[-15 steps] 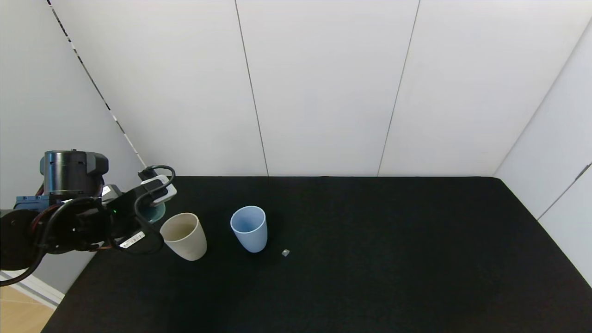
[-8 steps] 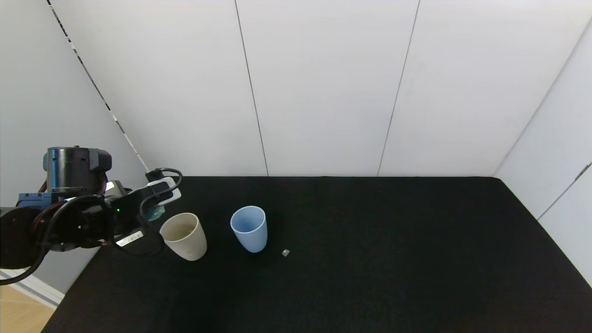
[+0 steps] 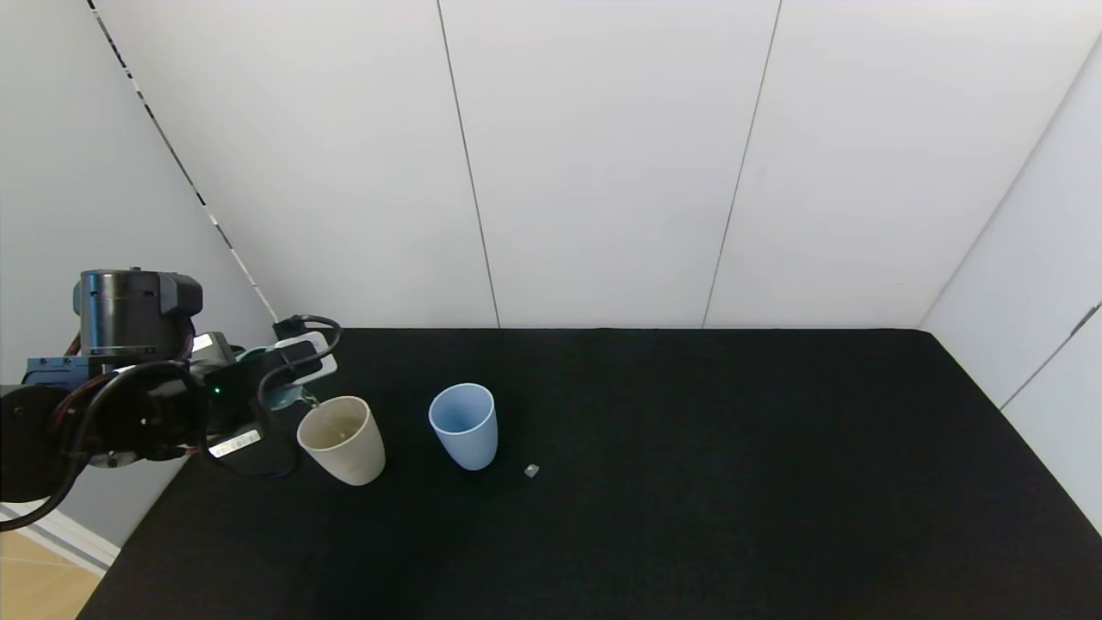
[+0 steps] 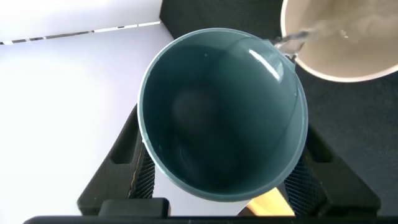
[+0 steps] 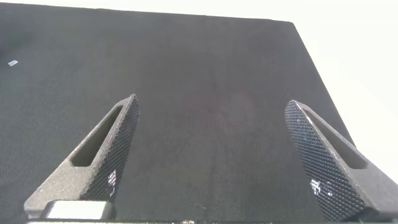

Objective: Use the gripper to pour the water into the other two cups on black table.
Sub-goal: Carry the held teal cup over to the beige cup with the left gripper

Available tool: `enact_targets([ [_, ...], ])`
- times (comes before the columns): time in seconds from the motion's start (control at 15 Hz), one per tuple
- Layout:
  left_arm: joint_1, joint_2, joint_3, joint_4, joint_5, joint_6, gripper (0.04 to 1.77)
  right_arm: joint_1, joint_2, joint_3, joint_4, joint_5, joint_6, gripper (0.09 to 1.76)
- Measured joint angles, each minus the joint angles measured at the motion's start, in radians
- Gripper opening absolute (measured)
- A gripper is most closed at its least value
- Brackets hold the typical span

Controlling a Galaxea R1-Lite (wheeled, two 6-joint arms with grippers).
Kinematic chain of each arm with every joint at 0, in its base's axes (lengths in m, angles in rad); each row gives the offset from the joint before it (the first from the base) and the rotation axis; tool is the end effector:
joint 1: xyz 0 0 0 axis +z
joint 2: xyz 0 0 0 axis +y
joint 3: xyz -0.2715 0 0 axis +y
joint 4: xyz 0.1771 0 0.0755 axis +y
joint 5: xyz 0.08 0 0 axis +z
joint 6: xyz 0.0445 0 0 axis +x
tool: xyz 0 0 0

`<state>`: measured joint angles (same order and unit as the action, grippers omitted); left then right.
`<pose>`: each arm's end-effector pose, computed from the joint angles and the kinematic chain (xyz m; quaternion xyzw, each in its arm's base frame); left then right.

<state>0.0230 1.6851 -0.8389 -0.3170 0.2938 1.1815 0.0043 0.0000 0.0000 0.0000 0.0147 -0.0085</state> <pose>0.3103 0.0200 0.1253 0.5602 0.3000 -0.0179 0.7719 0.0301 0.0008 0.0755 -0.0042 0.0000 0.0095 0.9999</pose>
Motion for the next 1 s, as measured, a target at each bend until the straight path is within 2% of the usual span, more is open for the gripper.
enact_targets([
  [0.67, 0.0, -0.016, -0.006, -0.001, 0.01, 0.029, 1.15, 0.0, 0.0, 0.0, 0.0, 0.001, 0.0, 1.71],
  [1.0, 0.0, -0.014, -0.001, 0.0, -0.017, -0.029, 1.15, 0.0, 0.0, 0.0, 0.0, 0.0, 0.0, 1.71],
])
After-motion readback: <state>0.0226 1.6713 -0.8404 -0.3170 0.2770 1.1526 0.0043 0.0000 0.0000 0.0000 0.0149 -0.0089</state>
